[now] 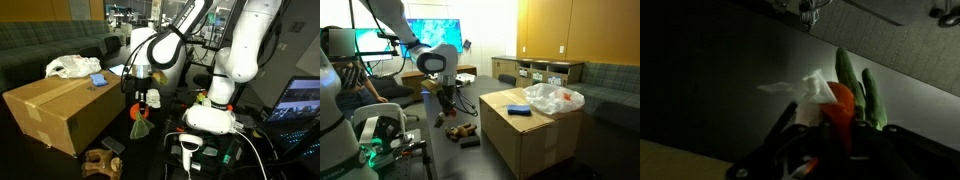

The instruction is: Put the objects on the table on top of the box and put the objects on the box on the table

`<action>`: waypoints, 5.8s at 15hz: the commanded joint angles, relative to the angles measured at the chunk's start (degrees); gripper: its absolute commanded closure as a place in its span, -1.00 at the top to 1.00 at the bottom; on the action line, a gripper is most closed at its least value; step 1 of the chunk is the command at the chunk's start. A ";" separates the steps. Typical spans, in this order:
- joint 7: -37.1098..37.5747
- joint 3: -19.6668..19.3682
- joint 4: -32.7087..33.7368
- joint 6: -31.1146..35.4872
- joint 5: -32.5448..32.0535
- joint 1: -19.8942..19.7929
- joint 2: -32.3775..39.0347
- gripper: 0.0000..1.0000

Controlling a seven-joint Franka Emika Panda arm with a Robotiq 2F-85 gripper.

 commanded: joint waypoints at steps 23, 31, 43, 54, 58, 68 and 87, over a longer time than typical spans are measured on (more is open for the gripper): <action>-11.44 2.78 55.47 -23.57 -12.09 -0.15 41.60 -0.94; -7.72 1.55 58.56 -22.29 -11.61 -0.86 44.12 0.07; -6.38 1.33 56.96 -23.53 -10.83 -3.29 44.60 1.00; 5.09 1.27 34.82 -2.38 -7.56 -2.05 34.98 1.00; 15.70 0.49 22.66 10.62 -6.24 0.59 28.13 1.00; 42.05 -3.08 12.85 18.08 -7.26 11.90 22.71 1.00; 41.53 -5.86 25.46 16.31 -8.05 14.68 35.64 1.00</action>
